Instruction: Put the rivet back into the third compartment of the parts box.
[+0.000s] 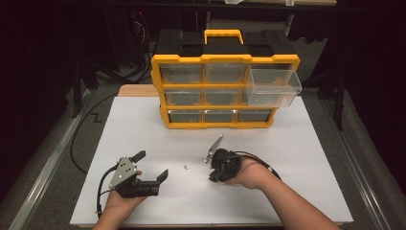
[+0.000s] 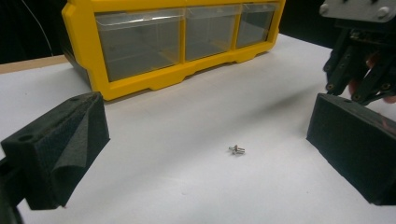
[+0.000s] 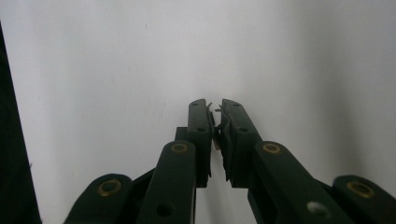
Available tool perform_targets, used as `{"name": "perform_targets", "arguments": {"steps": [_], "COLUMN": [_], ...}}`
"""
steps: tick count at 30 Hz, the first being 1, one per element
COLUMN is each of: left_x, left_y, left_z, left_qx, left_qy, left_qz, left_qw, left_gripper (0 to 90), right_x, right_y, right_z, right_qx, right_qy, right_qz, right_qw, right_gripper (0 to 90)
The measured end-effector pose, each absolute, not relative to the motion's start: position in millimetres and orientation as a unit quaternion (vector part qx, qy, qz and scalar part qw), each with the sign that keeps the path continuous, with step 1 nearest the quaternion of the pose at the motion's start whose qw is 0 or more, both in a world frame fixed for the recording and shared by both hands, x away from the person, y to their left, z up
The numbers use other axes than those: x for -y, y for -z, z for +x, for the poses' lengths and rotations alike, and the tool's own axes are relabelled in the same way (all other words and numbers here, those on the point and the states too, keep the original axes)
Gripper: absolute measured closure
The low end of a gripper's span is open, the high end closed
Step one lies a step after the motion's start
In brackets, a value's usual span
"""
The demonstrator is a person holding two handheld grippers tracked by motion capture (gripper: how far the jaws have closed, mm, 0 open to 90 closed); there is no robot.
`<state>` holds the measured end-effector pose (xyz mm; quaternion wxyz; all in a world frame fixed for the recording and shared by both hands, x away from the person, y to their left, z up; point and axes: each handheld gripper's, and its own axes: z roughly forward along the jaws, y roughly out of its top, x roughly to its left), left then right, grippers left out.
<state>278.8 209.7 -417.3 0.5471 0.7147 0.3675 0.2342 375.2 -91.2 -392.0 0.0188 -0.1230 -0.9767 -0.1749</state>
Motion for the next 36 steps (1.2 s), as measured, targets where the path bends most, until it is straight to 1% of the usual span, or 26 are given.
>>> {"name": "perform_targets", "arguments": {"steps": [9, 17, 27, 31, 36], "left_x": [-209.1, -208.9, -207.9, -207.9, -207.6], "left_y": [417.5, 417.7, 417.8, 417.8, 417.8], "left_z": [279.1, 279.2, 279.0, 278.9, 278.5], "left_qx": [-0.369, -0.369, -0.369, -0.369, -0.368], "left_qy": [-0.235, -0.236, -0.235, -0.235, -0.234], "left_qz": [0.714, 0.715, 0.715, 0.715, 0.715], "left_qw": [0.546, 0.544, 0.545, 0.545, 0.547], "left_gripper": [0.4, 0.4, 0.4, 0.5, 0.4], "right_x": [144.5, 186.3, 215.6, 221.1, 224.9], "right_y": [388.6, 369.3, 326.7, 303.6, 272.0], "right_z": [370.9, 369.0, 370.9, 371.6, 373.4], "right_qx": [0.974, 0.972, 0.973, 0.974, 0.975], "right_qy": [0.167, 0.155, 0.146, 0.143, 0.141], "right_qz": [-0.151, -0.179, -0.177, -0.175, -0.171], "right_qw": [0.014, 0.001, 0.003, 0.003, -0.011], "right_gripper": [84.0, 84.0, 84.1, 84.1, 84.1]}}
